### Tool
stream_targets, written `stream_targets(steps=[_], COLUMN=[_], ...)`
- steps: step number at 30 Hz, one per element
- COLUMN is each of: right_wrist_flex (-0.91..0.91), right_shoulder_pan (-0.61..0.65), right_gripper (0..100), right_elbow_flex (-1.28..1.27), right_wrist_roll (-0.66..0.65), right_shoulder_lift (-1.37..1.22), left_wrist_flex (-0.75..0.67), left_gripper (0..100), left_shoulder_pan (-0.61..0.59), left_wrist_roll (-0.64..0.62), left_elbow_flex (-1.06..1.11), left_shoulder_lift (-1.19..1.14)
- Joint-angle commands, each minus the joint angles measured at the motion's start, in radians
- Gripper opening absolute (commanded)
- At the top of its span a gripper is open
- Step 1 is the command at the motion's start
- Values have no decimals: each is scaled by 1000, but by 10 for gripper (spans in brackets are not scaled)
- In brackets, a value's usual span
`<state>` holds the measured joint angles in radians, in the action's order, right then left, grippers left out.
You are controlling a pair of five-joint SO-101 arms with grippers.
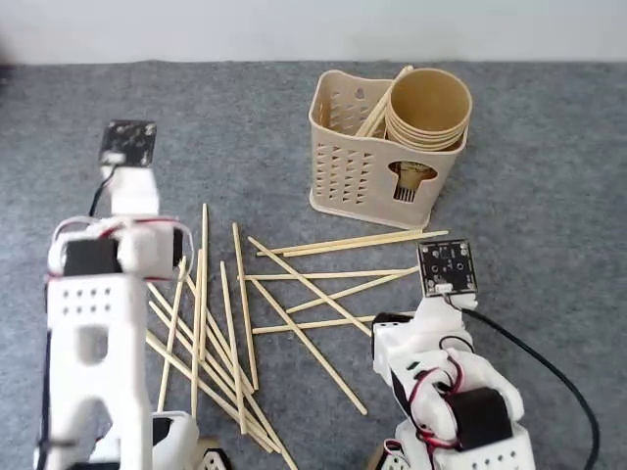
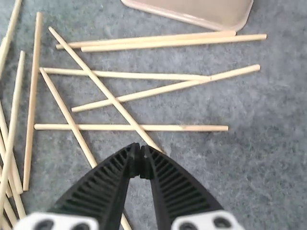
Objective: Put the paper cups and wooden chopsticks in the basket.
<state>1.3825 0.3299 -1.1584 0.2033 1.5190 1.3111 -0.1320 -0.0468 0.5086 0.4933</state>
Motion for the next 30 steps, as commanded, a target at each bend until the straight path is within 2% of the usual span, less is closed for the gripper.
stream_targets(steps=[1, 6, 13, 19, 24, 28, 30], right_wrist_flex=[-21, -31, -28, -28, -27, -27, -27], right_shoulder_pan=[-7, -7, -7, -7, -7, -7, -7], right_gripper=[11, 11, 11, 11, 10, 10, 10], right_elbow_flex=[-5, -29, -31, -31, -31, -31, -31], right_wrist_roll=[11, 11, 11, 11, 11, 11, 11], right_shoulder_lift=[58, 119, 145, 145, 145, 145, 145], left_wrist_flex=[8, 0, 0, 0, 0, 40, 51], left_gripper=[42, 138, 136, 73, 62, 60, 26], left_shoulder_pan=[31, 41, 37, 41, 41, 41, 41], left_wrist_roll=[12, 9, 9, 8, 6, 6, 6], left_elbow_flex=[-124, -194, -348, -456, -522, -584, -590], left_shoulder_lift=[-146, -382, -677, -896, -1034, -1080, -1079])
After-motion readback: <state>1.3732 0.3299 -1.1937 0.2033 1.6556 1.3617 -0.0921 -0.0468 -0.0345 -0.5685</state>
